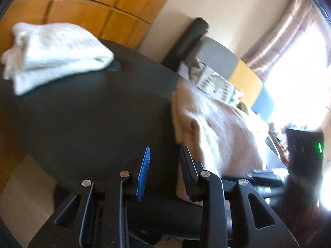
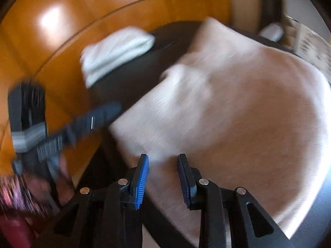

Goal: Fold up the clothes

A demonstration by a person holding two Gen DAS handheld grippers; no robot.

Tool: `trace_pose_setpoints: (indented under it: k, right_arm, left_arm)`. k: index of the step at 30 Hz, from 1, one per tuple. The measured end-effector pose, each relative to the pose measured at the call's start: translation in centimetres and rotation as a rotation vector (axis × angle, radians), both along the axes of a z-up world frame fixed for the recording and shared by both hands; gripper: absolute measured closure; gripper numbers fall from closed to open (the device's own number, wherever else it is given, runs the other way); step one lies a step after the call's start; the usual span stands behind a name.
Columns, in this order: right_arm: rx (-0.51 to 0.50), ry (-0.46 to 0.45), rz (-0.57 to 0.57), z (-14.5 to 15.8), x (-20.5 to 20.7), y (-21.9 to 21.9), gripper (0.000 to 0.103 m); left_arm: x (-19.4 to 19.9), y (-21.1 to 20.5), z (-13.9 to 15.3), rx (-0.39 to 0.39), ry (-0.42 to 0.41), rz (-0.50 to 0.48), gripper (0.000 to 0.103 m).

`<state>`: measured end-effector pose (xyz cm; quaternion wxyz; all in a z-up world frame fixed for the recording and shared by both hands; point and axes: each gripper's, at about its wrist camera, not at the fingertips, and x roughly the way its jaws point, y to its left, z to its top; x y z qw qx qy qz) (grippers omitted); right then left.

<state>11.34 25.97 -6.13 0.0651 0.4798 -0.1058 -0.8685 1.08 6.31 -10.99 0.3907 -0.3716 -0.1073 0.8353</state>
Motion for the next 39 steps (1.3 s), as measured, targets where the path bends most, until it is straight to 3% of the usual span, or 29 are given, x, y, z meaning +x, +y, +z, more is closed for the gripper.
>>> trace_pose_setpoints:
  k: [3,6,7,10,13,17,21,24,27,31,34,37,39]
  right_arm:
    - [0.048,0.037,0.054,0.4,1.3,-0.6,0.074]
    - [-0.037,0.089,0.043,1.7,3.6,1.1,0.074]
    - [-0.061,0.136,0.001,2.7,5.0,2.3,0.074]
    - [-0.053,0.222,-0.156,4.7,8.4,5.7,0.074]
    - [-0.046,0.267,-0.303,5.7,10.7,9.0,0.074]
    - [-0.017,0.247,-0.292,5.4,11.0,8.0,0.074]
    - [0.138,0.173,-0.158,3.6,9.6,4.2,0.074]
    - [0.202,0.075,-0.025,1.3,9.7,2.1,0.074]
    - [0.315,0.113,0.016,0.3,11.6,1.1,0.074]
    - [0.156,0.107,-0.072,1.1,12.3,3.5,0.074]
    - [0.040,0.155,-0.116,2.5,12.7,5.6,0.075]
    - [0.079,0.248,-0.188,5.0,12.0,7.1,0.075]
    - [0.133,0.295,-0.242,6.6,10.8,8.2,0.074]
  left_arm:
    - [0.7,0.4,1.2,-0.009,0.057,-0.002,0.070]
    - [2.2,2.5,2.6,-0.024,0.149,-0.068,0.070]
    - [2.8,3.3,3.0,-0.030,0.183,-0.095,0.070]
    - [4.5,5.8,4.1,-0.048,0.285,-0.177,0.050]
    - [5.2,8.6,4.1,-0.113,0.350,-0.220,0.049]
    - [4.8,10.3,1.6,-0.233,0.313,-0.232,0.049]
    - [5.5,9.4,-0.2,-0.307,0.282,-0.251,0.049]
    - [7.2,7.6,-0.3,-0.333,0.337,-0.263,0.049]
    - [8.0,6.7,-0.2,-0.328,0.338,-0.293,0.049]
    - [8.8,6.3,0.3,-0.318,0.346,-0.324,0.048]
    - [8.2,7.0,1.5,-0.260,0.342,-0.312,0.049]
    - [7.4,8.1,2.8,-0.207,0.357,-0.270,0.048]
    - [6.6,9.9,3.4,-0.217,0.363,-0.250,0.048]
